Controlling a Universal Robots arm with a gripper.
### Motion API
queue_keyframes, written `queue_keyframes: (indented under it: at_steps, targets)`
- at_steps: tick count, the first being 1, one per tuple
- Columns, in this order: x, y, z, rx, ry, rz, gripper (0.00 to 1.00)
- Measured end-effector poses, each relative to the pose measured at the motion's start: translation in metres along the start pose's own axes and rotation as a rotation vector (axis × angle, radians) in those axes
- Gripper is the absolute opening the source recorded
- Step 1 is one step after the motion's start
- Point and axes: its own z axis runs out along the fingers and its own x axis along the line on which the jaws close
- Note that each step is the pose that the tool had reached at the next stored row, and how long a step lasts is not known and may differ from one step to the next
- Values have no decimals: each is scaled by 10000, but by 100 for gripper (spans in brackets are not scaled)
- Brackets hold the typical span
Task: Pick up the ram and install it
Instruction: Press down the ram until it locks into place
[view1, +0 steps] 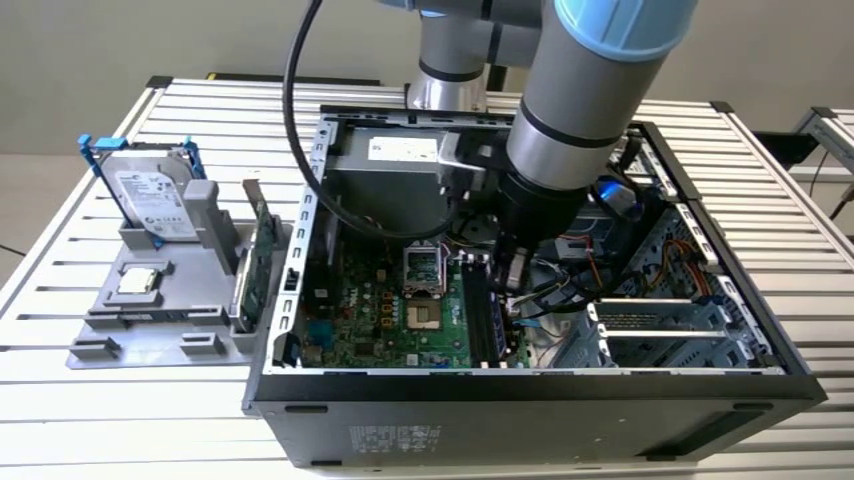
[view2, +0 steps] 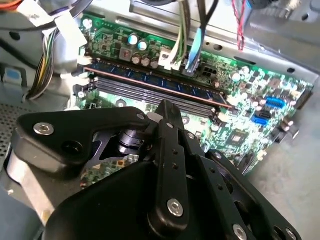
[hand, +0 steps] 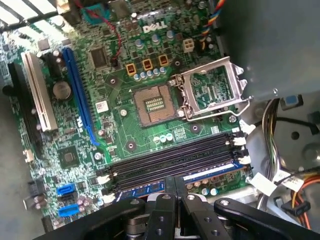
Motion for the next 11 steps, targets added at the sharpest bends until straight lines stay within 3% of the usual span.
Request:
queue_keyframes:
  at_steps: [11]
  targets:
    - [-3,-16,15,-34,-29,-1477,0]
